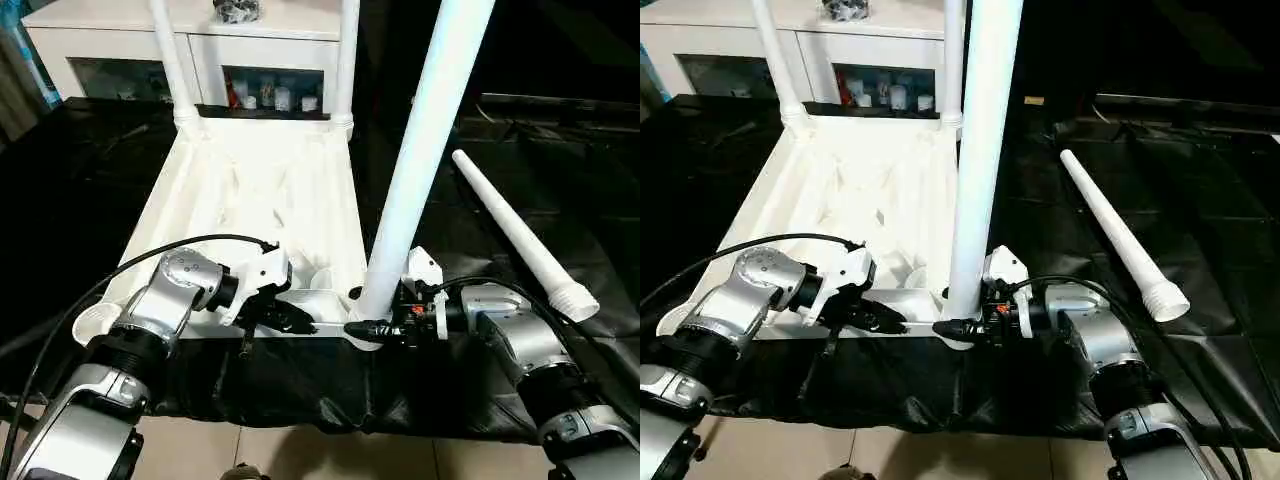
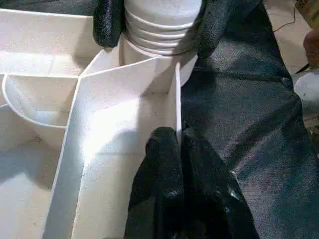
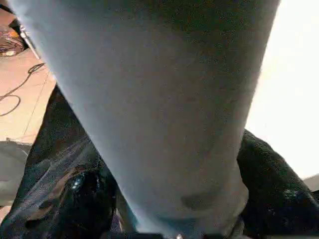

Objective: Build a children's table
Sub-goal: Rotate leg to tighten

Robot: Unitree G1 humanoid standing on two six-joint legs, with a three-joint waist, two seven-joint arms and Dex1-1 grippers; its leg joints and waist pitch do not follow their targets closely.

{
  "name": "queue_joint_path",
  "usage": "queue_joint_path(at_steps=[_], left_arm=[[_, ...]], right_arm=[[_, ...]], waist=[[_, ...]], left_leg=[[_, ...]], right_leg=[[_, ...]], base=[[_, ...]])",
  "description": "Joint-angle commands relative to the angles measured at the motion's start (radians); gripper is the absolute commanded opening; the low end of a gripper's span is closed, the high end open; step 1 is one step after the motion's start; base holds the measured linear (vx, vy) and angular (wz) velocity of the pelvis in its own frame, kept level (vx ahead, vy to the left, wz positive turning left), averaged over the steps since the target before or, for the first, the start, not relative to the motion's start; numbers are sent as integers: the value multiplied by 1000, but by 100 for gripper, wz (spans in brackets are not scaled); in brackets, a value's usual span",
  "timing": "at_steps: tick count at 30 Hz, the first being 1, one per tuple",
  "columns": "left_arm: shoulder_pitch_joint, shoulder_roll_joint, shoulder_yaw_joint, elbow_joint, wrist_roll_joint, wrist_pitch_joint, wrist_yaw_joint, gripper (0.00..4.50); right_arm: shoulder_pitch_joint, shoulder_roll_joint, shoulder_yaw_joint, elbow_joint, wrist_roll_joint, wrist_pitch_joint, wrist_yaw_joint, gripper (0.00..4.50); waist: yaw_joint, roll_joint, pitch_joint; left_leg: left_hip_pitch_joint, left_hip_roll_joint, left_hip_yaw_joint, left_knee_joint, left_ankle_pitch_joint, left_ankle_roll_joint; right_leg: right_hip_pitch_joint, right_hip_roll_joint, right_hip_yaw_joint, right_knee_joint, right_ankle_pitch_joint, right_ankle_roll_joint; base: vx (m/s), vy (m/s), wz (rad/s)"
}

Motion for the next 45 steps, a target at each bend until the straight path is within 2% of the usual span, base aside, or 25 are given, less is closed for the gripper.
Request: queue_joint_path(at_steps=[1,4,6,7,8,9,11,12,16,17,18,20,24,25,28,32,33,35,36,37,38,39,40,42,45], left_arm=[[-26,-28,-25,7,0,-7,-1,0],[-32,-46,-11,17,3,17,49,0],[-45,-75,3,35,16,42,136,0],[-45,-75,3,35,16,42,136,0],[-52,-101,10,35,24,69,194,0],[-58,-121,14,37,31,86,241,0],[-67,-156,19,39,40,112,307,0],[-74,-204,26,38,43,145,376,0],[-75,-251,23,37,48,170,428,0],[-72,-278,18,41,51,175,451,0],[-72,-279,18,41,51,175,452,0],[-65,-293,8,37,54,174,450,0],[-57,-275,6,22,48,156,425,0],[-55,-264,5,20,47,150,412,0],[-49,-225,1,14,40,108,347,0],[-40,-191,-5,0,30,77,276,0],[-35,-177,-7,-11,20,65,238,0],[-31,-164,-9,-20,14,64,211,0],[-26,-132,-17,-28,9,39,152,0],[-26,-132,-17,-28,9,39,152,0],[-24,-113,-23,-28,10,24,123,0],[-23,-103,-26,-28,11,16,108,0],[-21,-94,-28,-29,9,9,92,0],[-19,-77,-32,-32,10,3,67,0],[-19,-55,-37,-31,12,-7,33,0]], right_arm=[[23,16,47,-8,-19,29,3,279],[39,34,12,-19,-11,32,-69,277],[38,66,-32,15,-34,17,-227,277],[38,66,-32,15,-34,17,-227,277],[34,95,-62,47,-54,11,-358,276],[30,115,-80,66,-58,13,-426,276],[24,150,-109,95,-55,22,-521,276],[11,196,-142,130,-44,33,-629,275],[-11,243,-164,168,-53,25,-755,275],[-25,275,-179,186,-51,2,-804,275],[-26,276,-179,186,-50,1,-805,275],[-36,302,-186,199,-50,-33,-831,345],[-40,301,-181,196,-50,-48,-795,367],[-38,289,-176,191,-51,-51,-775,380],[-27,234,-156,158,-55,-52,-689,412],[-10,183,-133,126,-47,-58,-564,412],[-4,165,-124,113,-43,-55,-515,412],[3,148,-116,97,-35,-46,-466,412],[19,106,-89,59,-18,-27,-347,412],[19,106,-89,59,-18,-27,-347,412],[28,80,-67,37,-9,-15,-274,412],[32,66,-55,28,-6,-11,-237,412],[36,53,-44,17,-3,-5,-201,412],[38,35,-22,6,-5,1,-146,412],[32,14,14,-2,-20,7,-73,412]], waist=[[-3,9,-64],[-2,8,-61],[-6,1,-55],[-8,2,-54],[-12,-11,-52],[-15,-4,-50],[-20,-8,-49],[-27,-9,-49],[-40,-3,-50],[-43,-6,-52],[-45,4,-51],[-45,2,-54],[-45,6,-56],[-45,12,-57],[-45,8,-59],[-40,5,-62],[-35,0,-63],[-29,3,-64],[-25,-5,-64],[-22,-2,-65],[-21,3,-65],[-18,2,-64],[-18,-10,-63],[-13,-4,-59],[-10,-6,-58]], left_leg=[[13,35,-16,-56,-228,33],[14,35,-17,-58,-241,28],[19,33,-17,-60,-272,16],[20,32,-19,-61,-279,10],[20,31,-21,-62,-286,5],[23,29,-24,-62,-298,-1],[23,27,-28,-64,-300,-2],[21,26,-27,-63,-305,-1],[16,23,-30,-65,-310,8],[14,22,-29,-64,-306,10],[18,22,-27,-63,-316,11],[18,23,-27,-63,-315,15],[14,26,-25,-65,-299,19],[14,26,-25,-65,-295,20],[9,25,-23,-63,-280,29],[7,26,-18,-57,-238,48],[6,27,-18,-56,-216,55],[7,31,-16,-55,-201,58],[8,33,-13,-55,-193,62],[6,33,-15,-54,-185,65],[6,35,-14,-54,-180,69],[7,35,-14,-54,-194,70],[6,35,-12,-54,-197,73],[7,35,-13,-56,-213,63],[9,34,-14,-56,-222,51]], right_leg=[[46,-81,48,-72,-234,-195],[47,-82,47,-73,-254,-192],[41,-85,47,-85,-351,-172],[41,-87,46,-87,-384,-163],[41,-91,46,-94,-447,-140],[36,-94,44,-101,-508,-122],[35,-95,41,-110,-557,-98],[35,-93,40,-112,-564,-89],[35,-91,37,-114,-554,-84],[36,-89,39,-113,-534,-86],[29,-88,41,-117,-519,-93],[31,-87,43,-111,-487,-104],[38,-83,46,-98,-378,-143],[38,-82,47,-96,-361,-148],[46,-81,48,-88,-298,-166],[50,-82,50,-80,-232,-188],[53,-82,49,-76,-218,-192],[52,-80,49,-73,-201,-196],[50,-78,48,-70,-172,-207],[54,-79,48,-66,-163,-209],[49,-78,47,-64,-149,-215],[50,-78,46,-66,-160,-213],[52,-78,46,-67,-166,-213],[48,-82,47,-73,-235,-194],[45,-85,48,-78,-294,-174]], base=[[0,0,0],[0,0,0],[0,0,0],[0,0,0],[0,0,0],[0,0,0],[0,0,0],[0,0,0],[0,0,0],[0,0,0],[0,0,0],[0,0,0],[0,0,0],[0,0,0],[0,0,0],[0,0,0],[0,0,0],[0,0,0],[0,0,0],[0,0,0],[0,0,0],[0,0,0],[0,0,0],[0,0,0],[0,0,0]])
